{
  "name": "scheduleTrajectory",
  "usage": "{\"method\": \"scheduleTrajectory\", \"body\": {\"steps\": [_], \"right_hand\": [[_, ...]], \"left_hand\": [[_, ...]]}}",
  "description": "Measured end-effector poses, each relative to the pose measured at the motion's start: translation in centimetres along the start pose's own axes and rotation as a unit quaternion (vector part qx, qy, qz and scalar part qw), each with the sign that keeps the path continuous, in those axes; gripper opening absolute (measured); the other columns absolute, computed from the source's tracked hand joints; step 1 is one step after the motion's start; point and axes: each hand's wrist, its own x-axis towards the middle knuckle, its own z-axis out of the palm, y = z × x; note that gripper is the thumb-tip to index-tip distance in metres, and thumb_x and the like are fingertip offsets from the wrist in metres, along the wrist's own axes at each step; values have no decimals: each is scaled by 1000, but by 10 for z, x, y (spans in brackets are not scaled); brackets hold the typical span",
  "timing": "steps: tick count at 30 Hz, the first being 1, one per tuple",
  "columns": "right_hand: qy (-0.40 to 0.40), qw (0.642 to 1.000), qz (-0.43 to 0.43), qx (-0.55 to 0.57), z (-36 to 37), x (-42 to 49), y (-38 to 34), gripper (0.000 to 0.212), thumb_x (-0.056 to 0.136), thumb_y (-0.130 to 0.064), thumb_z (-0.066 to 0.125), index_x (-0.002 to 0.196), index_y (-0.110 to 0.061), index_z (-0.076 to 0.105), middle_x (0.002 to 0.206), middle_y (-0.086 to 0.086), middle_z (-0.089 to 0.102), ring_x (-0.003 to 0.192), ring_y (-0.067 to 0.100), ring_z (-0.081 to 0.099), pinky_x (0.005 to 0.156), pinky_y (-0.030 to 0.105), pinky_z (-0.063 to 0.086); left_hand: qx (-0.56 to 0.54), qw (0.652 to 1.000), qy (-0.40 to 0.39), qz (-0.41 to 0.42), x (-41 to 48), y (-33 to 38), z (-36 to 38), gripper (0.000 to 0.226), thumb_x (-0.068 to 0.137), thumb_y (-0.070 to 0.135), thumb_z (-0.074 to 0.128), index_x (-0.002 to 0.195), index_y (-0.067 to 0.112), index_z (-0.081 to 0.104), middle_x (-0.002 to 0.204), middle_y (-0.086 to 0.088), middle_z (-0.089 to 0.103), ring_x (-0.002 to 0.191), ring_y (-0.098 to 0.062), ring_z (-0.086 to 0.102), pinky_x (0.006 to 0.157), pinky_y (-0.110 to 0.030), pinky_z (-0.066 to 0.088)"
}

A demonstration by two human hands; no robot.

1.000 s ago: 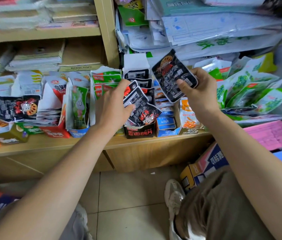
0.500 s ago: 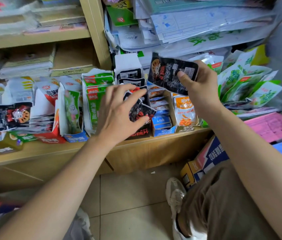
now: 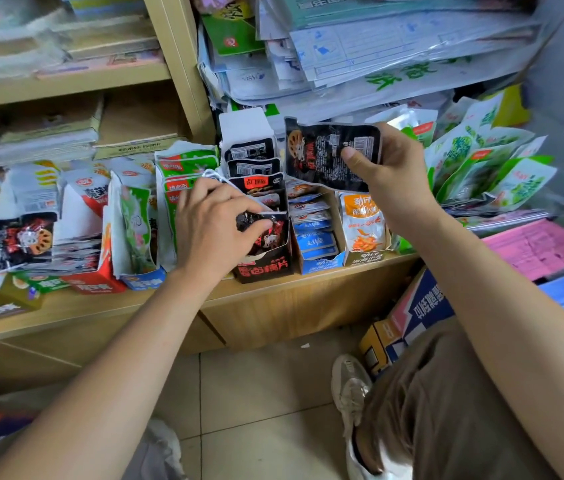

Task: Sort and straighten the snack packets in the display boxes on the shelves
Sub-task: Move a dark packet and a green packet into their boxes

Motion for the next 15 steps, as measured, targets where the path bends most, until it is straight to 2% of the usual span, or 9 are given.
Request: {"method": "scheduleTrajectory", "body": {"steps": [3, 5, 7, 9, 11, 13, 15], "right_hand": [[-4, 999, -2, 33, -1, -1, 0, 7, 93, -5, 68, 99, -9, 69, 89, -4, 73, 85, 9, 68, 78, 23, 53], [-4, 999, -6, 46, -2, -1, 0, 10, 93, -4, 68, 103, -3, 68, 93, 3, 73, 86, 11, 69, 78, 24, 54], [-5, 999, -13, 48, -3, -1, 0, 12, 92, -5, 68, 104, -2, 68, 93, 3, 73, 86, 12, 69, 78, 25, 54], [-2, 998, -21, 54, -5, -1, 0, 13, 91, -5, 70, 104, -4, 69, 94, 3, 74, 87, 14, 69, 79, 28, 54], [-3, 997, -21, 69, -6, -1, -1, 16, 90, -4, 71, 105, -5, 70, 94, 0, 75, 86, 14, 70, 78, 30, 54], [-19, 997, -18, 78, -5, -2, -3, 21, 88, -3, 72, 109, -3, 71, 98, 4, 76, 90, 20, 71, 81, 36, 57], [-44, 995, -14, 90, -3, -4, -4, 24, 87, -2, 73, 111, -1, 70, 103, 11, 75, 96, 27, 71, 88, 45, 58]], "left_hand": [[34, 999, -22, -21, 4, 4, 3, 32, 79, 59, 74, 100, 35, 79, 100, 12, 73, 105, -24, 49, 89, -41, 36], [26, 999, -39, -13, 5, 6, 3, 34, 78, 60, 75, 102, 36, 78, 102, 13, 74, 106, -22, 49, 88, -40, 34], [-38, 999, -34, -18, 7, 5, -1, 34, 80, 55, 75, 107, 33, 78, 102, 11, 75, 105, -20, 52, 91, -39, 38], [-126, 991, 2, -33, 9, 2, -9, 35, 84, 46, 75, 114, 27, 76, 108, 7, 75, 106, -19, 59, 97, -37, 43], [-161, 985, 34, -42, 11, 2, -17, 44, 85, 40, 75, 126, 24, 69, 123, 6, 69, 116, -16, 58, 103, -26, 37], [-172, 983, 49, -29, 17, 7, -24, 58, 85, 38, 76, 138, 21, 59, 137, 6, 59, 128, -15, 50, 107, -13, 25], [-177, 983, 47, 18, 22, 17, -30, 68, 86, 40, 74, 147, 19, 50, 146, 9, 49, 134, -14, 42, 111, -13, 21]]}}
